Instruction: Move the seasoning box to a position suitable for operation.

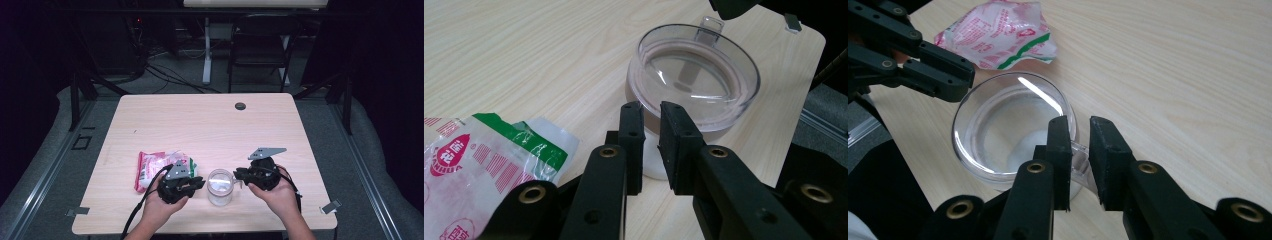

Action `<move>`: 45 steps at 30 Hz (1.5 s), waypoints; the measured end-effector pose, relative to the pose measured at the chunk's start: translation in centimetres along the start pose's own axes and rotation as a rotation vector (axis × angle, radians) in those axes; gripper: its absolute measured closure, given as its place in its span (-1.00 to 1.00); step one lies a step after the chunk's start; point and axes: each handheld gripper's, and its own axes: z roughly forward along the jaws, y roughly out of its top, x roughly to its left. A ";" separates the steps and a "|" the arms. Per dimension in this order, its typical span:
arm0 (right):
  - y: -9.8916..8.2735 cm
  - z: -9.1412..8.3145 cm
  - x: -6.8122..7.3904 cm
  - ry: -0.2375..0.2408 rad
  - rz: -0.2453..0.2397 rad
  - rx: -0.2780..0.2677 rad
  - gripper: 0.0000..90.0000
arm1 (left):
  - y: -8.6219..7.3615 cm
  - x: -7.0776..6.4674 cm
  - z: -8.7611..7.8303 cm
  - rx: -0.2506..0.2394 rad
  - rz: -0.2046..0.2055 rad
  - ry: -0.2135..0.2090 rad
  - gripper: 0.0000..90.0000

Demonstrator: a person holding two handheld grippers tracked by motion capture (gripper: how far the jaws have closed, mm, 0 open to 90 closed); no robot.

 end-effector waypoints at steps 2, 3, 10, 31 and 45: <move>0.0 0.2 0.3 -0.028 0.013 0.020 0.79 | -0.1 0.0 0.1 0.004 -0.001 -0.005 0.79; 0.0 0.3 0.4 -0.036 0.015 0.023 0.78 | -0.2 0.0 0.1 0.004 -0.009 -0.007 0.79; 0.0 0.4 0.3 -0.047 0.049 0.018 0.82 | -0.7 -0.1 0.4 0.026 -0.019 -0.025 0.88; -0.4 0.3 -0.3 -0.025 0.096 0.010 0.93 | -0.9 -0.9 1.3 0.054 0.013 -0.043 1.00; -0.6 0.2 -0.1 -0.033 0.087 0.001 0.93 | -0.1 -1.6 0.9 0.024 0.034 -0.057 1.00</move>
